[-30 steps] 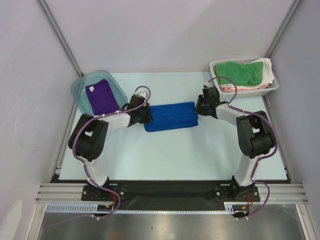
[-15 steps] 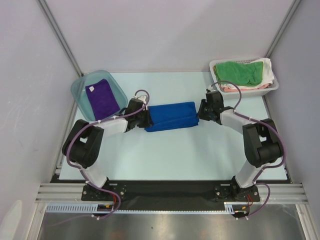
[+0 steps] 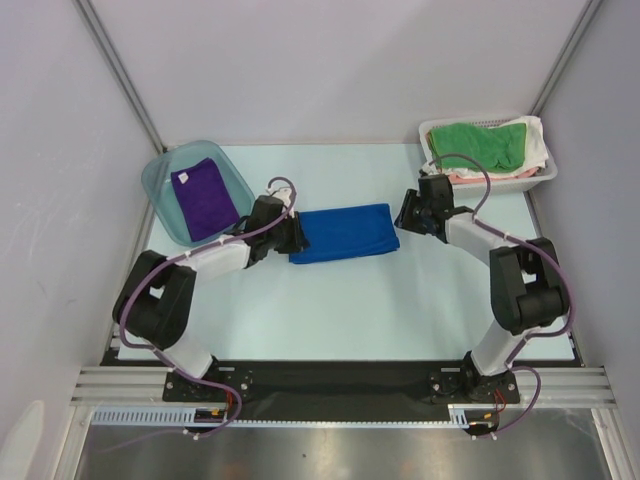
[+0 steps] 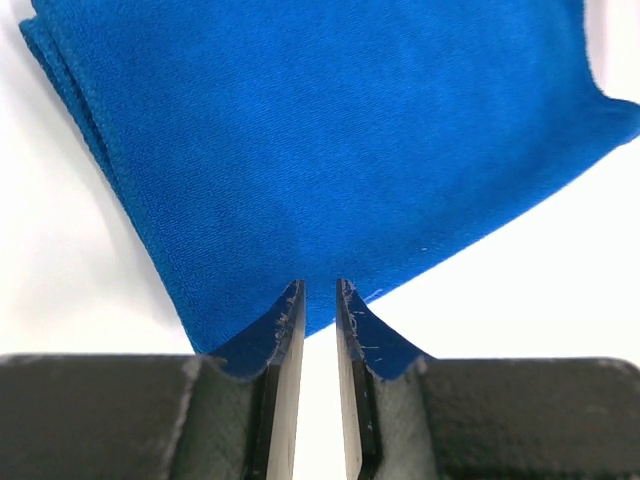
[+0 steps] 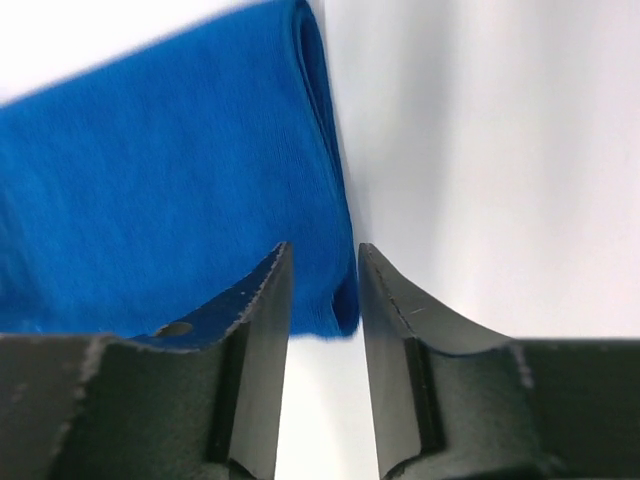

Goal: Fold and stack the towels
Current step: Fold the towel, then neatly place the folded towel into the bin

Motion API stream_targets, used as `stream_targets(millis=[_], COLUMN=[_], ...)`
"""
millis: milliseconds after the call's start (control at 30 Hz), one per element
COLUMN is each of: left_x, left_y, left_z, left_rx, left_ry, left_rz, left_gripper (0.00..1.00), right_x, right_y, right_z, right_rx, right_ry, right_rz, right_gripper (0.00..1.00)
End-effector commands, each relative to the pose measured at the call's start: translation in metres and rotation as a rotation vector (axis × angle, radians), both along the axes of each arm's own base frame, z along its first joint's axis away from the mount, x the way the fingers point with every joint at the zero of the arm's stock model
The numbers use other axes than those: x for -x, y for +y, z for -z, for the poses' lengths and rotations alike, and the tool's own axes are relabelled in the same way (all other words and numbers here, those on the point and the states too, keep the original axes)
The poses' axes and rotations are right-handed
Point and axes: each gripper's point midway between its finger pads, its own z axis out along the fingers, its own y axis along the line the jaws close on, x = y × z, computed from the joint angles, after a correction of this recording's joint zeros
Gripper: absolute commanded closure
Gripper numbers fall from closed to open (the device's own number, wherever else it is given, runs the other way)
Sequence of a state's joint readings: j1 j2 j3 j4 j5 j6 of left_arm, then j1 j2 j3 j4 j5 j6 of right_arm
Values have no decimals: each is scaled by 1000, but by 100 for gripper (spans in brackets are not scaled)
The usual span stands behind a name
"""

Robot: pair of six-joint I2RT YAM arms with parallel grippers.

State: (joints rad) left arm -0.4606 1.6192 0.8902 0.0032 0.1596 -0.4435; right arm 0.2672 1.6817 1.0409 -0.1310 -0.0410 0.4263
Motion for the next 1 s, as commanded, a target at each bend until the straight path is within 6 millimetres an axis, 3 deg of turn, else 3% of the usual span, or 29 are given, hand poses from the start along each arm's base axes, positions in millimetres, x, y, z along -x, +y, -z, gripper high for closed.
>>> stream_targets(millis=[0, 167, 200, 333, 533, 833, 933, 967], left_x=[-4, 3, 4, 8, 10, 18, 20, 21], left_y=[-11, -10, -10, -11, -9, -10, -11, -12], left_z=[-35, -49, -54, -70, -82, -84, -86, -89], left_rx=[59, 61, 63, 76, 73, 81, 87, 90], left_ry=[-70, -66, -70, -96, -116, -98, -96, -98], left_rz=[29, 40, 42, 58, 66, 83, 95, 98], left_gripper=[76, 76, 76, 76, 75, 76, 76, 76], right_x=[-20, -33, -32, -32, -28, -11, -8, -7], right_y=[8, 18, 18, 31, 35, 25, 29, 31], right_z=[-5, 9, 21, 34, 51, 79, 89, 92], right_rx=[-15, -16, -8, 22, 123, 295, 348, 357], right_ry=[-22, -6, 23, 22, 50, 155, 191, 197], right_rz=[-39, -79, -83, -127, -128, -99, -116, -120], right_gripper=[61, 50, 49, 38, 35, 41, 57, 69])
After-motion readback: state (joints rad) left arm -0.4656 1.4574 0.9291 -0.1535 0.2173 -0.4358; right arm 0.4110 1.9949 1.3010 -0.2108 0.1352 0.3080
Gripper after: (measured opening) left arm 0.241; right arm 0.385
